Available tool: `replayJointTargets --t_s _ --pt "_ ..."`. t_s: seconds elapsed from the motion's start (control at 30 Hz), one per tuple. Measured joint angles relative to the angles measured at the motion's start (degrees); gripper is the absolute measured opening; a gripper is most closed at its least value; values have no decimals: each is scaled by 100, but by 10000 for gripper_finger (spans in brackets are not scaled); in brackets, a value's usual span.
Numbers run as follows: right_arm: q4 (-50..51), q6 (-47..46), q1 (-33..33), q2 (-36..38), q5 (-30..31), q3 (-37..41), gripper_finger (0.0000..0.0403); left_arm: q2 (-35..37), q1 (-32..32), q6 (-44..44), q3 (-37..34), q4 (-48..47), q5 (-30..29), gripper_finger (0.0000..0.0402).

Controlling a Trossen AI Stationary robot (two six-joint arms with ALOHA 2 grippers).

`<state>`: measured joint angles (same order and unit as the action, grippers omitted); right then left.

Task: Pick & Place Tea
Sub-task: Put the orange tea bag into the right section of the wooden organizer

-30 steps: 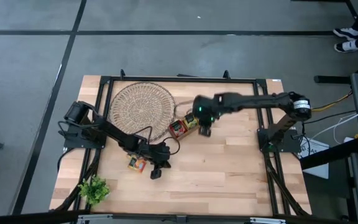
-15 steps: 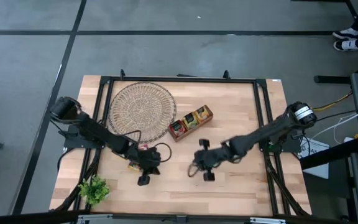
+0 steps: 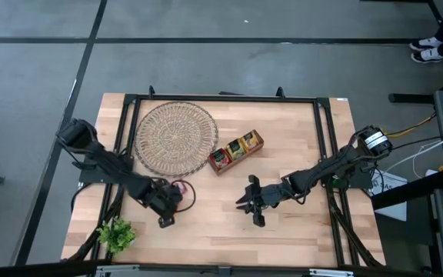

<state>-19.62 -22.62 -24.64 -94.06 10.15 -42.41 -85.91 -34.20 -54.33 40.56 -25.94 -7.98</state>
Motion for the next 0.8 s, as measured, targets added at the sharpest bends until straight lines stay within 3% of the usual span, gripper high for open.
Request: replayJointTargets --t_s 0.2,0.57,0.7,0.8 --pt "7 40 0 0 65 0 88 -701 22 -86 91 524 319 3" --pt "-582 12 2 -56 83 -4 88 -1251 588 1496 -13 2973 -217 3" --pt "-802 -101 2 -281 81 -137 88 -1871 911 2008 13 4273 161 3" --pt "-792 -122 4 -537 81 -354 88 -2120 1091 2310 149 4631 281 3"
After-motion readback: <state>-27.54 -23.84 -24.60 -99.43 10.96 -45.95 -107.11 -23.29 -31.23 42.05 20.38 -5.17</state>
